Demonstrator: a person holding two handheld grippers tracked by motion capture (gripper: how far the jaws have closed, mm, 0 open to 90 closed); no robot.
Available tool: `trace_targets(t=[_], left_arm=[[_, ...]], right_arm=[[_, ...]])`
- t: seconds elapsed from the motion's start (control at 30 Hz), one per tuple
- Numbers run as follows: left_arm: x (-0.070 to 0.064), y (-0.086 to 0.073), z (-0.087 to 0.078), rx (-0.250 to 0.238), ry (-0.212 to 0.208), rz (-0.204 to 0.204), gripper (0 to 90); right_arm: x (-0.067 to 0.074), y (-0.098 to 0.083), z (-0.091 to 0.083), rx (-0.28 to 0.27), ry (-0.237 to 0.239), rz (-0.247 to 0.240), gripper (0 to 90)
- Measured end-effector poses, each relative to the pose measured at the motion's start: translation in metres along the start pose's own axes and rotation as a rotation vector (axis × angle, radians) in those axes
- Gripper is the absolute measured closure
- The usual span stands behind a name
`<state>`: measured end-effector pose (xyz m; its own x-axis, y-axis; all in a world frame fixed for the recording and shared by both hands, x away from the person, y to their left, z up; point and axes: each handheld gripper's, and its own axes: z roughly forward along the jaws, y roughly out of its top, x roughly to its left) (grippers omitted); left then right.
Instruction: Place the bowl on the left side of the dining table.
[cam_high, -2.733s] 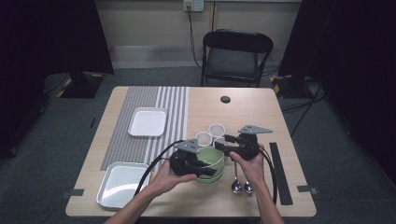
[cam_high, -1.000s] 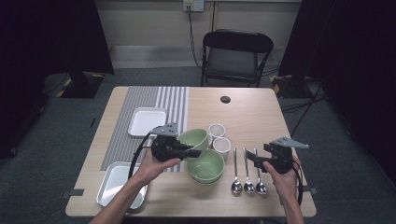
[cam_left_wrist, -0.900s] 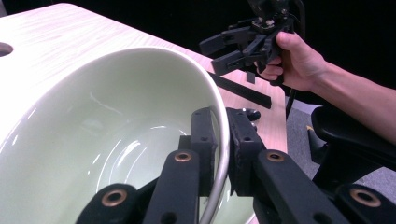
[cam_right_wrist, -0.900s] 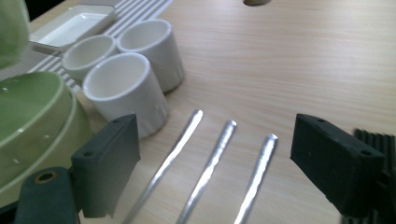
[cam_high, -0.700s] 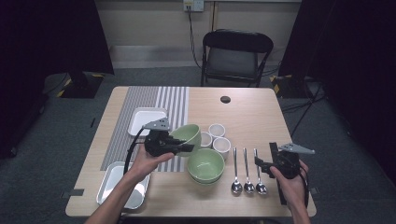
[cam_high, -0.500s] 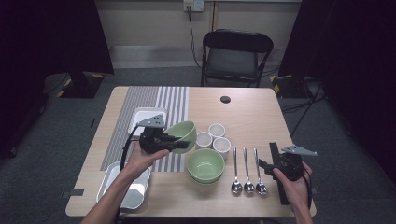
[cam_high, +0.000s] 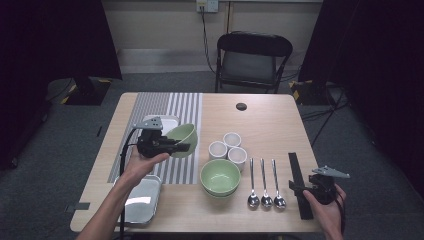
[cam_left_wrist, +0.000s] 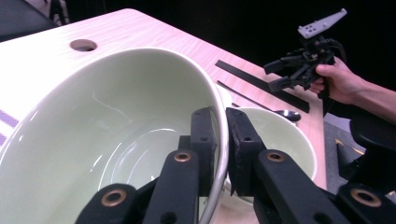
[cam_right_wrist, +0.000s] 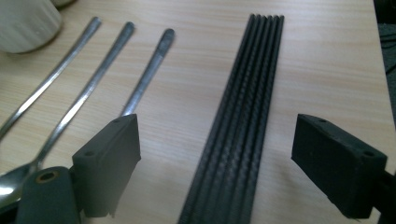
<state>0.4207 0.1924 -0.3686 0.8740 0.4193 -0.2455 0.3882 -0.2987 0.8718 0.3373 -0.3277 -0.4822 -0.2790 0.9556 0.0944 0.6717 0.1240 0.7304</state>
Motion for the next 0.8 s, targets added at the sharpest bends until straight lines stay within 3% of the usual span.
trace_targets(t=[0.3,0.47,0.53,0.6,0.67,0.8], left_arm=[[0.018,0.002,-0.011,-0.005,0.040,-0.027,82.7],[0.024,0.007,-0.016,-0.009,0.067,-0.011,82.7],[0.029,0.008,-0.016,-0.016,0.058,-0.028,82.7],[0.033,0.010,-0.016,-0.009,0.079,-0.028,82.6],[0.037,0.010,-0.015,-0.005,0.092,-0.024,82.7],[0.049,0.006,-0.017,-0.011,0.108,-0.058,82.6]], right_arm=[[-0.004,-0.006,0.006,0.012,-0.032,0.003,15.1],[-0.003,-0.009,0.009,0.006,-0.042,0.001,15.2],[0.000,-0.010,0.010,0.007,-0.063,-0.032,15.1],[0.003,-0.012,0.013,-0.008,-0.087,-0.058,14.4],[0.003,-0.012,0.013,-0.008,-0.088,-0.057,14.4],[0.003,-0.012,0.013,-0.009,-0.090,-0.055,14.4]])
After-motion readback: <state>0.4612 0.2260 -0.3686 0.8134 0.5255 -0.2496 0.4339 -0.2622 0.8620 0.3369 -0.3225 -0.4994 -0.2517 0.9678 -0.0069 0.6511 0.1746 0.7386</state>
